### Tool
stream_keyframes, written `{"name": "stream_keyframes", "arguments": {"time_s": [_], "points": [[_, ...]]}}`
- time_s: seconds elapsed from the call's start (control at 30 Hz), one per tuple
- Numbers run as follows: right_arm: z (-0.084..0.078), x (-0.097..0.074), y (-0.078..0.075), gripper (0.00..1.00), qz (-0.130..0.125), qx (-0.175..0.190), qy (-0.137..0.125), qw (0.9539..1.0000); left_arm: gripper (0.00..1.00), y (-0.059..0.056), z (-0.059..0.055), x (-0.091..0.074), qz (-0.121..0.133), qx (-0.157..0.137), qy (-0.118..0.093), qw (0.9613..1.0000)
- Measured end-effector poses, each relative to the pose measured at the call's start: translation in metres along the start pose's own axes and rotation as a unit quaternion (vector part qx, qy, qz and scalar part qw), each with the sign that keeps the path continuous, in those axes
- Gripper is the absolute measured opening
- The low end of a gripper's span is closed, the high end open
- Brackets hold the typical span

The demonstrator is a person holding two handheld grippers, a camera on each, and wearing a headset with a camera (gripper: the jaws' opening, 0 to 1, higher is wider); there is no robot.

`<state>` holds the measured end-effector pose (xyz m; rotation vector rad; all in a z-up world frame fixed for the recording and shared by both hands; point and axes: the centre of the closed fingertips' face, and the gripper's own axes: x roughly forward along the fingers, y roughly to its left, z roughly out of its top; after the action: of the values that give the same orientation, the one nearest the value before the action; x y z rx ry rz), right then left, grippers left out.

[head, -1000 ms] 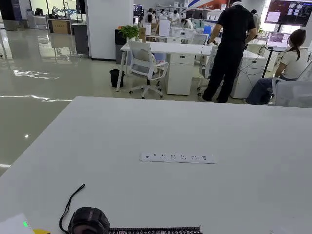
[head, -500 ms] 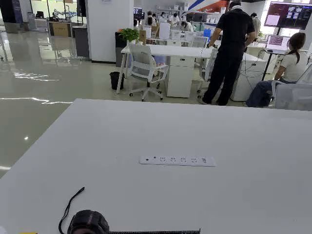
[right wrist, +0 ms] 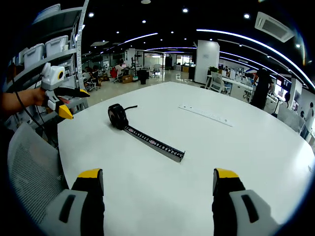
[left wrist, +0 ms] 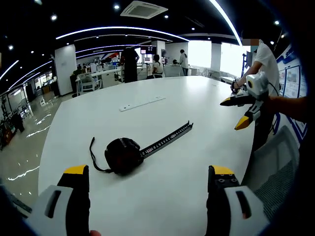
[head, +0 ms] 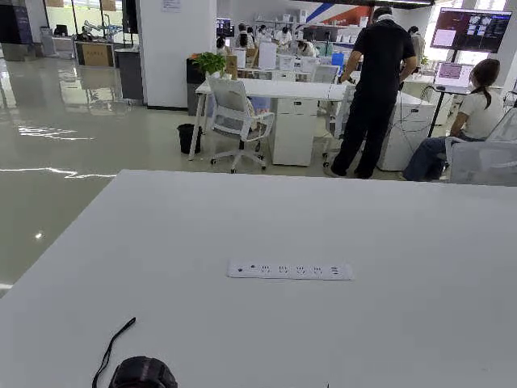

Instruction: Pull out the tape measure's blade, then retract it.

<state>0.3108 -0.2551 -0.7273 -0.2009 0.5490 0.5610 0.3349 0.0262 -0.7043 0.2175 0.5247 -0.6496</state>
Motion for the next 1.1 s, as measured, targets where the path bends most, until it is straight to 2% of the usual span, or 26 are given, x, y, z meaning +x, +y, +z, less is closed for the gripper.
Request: {"name": "stream_keyframes", "arguments": {"time_s": [0.27,0.6,0.87,1.1], "points": [[-0.004,0.000,0.001,0.95,0.000,0.012,0.003,0.9999,0.99,0.001,-0.001,0.000,0.005,-0.004,-0.002,1.0000],[-0.006,0.001,0.003,0.95,0.001,0.008,0.005,1.0000,0.99,-0.001,0.002,0.006,0.013,-0.014,-0.002,0.9998],[-0.006,0.002,0.005,0.94,0.006,0.009,0.003,0.9999,0.99,0.002,0.002,0.014,0.032,-0.038,-0.006,0.9988],[-0.006,0.003,0.004,0.94,0.008,0.005,0.001,1.0000,0.98,0.007,0.000,0.022,0.059,-0.059,-0.007,0.9965]]}}
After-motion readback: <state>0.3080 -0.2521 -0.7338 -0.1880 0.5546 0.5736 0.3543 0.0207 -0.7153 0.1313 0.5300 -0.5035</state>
